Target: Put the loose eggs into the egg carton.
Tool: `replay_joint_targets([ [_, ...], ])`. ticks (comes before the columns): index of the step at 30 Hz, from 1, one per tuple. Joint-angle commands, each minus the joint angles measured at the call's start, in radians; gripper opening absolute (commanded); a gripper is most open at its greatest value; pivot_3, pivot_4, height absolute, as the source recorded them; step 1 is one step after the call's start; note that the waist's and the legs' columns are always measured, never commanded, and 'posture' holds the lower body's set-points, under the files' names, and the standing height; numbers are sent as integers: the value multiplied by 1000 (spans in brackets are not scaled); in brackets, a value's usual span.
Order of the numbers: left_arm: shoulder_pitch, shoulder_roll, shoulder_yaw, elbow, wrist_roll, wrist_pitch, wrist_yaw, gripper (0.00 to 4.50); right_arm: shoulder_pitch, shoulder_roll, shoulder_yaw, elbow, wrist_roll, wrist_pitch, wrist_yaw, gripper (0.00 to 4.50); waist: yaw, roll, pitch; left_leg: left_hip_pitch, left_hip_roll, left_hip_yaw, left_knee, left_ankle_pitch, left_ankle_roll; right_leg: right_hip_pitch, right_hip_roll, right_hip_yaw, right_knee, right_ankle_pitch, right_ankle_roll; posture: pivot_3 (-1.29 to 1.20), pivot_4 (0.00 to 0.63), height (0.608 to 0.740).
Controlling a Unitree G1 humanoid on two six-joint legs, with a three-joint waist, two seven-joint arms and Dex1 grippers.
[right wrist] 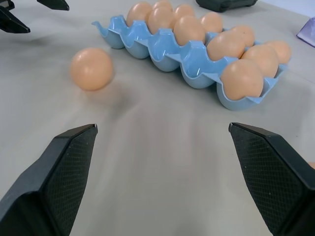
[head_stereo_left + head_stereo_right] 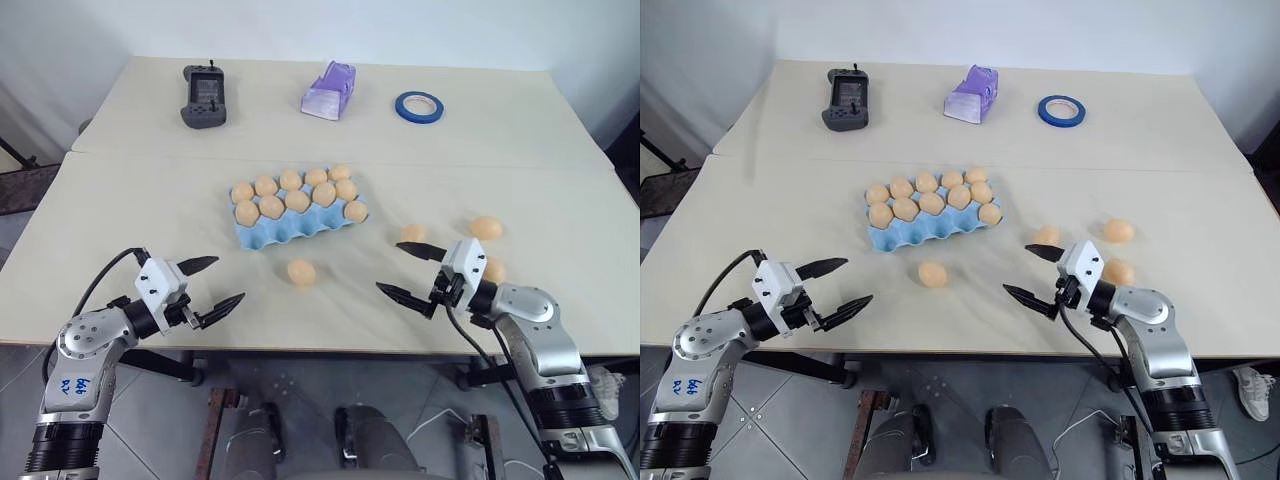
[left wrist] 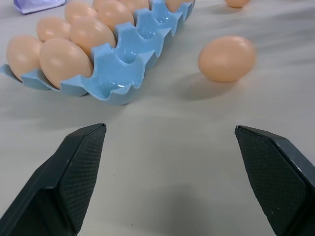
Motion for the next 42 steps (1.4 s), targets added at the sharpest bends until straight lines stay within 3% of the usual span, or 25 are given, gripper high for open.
replay_joint_targets([
  [1, 5, 8, 22, -31, -13, -1, 5, 4465, -9, 7, -19, -27, 13, -19, -13, 4500, 0, 0, 0, 0, 0, 0, 0, 0, 0, 0, 0, 0, 0, 0, 0, 0, 150, 740],
  [7, -16, -4, -19, -78, -60, 28, -43, 4465, 43, -13, -127, -100, 46, 14, -113, 4500, 3, 0, 0, 0, 0, 0, 0, 0, 0, 0, 0, 0, 0, 0, 0, 0, 150, 740],
  [14, -76, -37, -141, -71, -6, -26, -92, 4465, 223, -26, -321, -182, 59, 21, -245, 4500, 25, 0, 0, 0, 0, 0, 1, 0, 0, 1, 0, 0, 0, 0, 0, 0, 150, 740],
  [22, -146, -92, -245, -45, 8, -38, -132, 4465, 365, 24, -414, -88, 20, -80, -337, 4500, 21, 2, -1, 1, 0, 0, 2, 0, 0, 2, 1, 1, 0, 0, 1, 0, 150, 740],
  [38, -124, -73, -222, -87, 1, -24, -128, 4465, 130, -49, -316, 305, -5, -123, -205, 4500, 6, 2, -1, 2, 0, -1, 6, 1, 3, 4, 1, 1, 3, 2, 3, 0, 150, 740],
  [42, -110, -61, -205, -101, -6, -19, -115, 4500, 87, -43, -302, 368, -13, -160, -188, 3599, 4, 3, -1, 2, 0, -1, 7, 1, 3, 4, 1, 1, 3, 2, 3, 0, 150, 740],
])
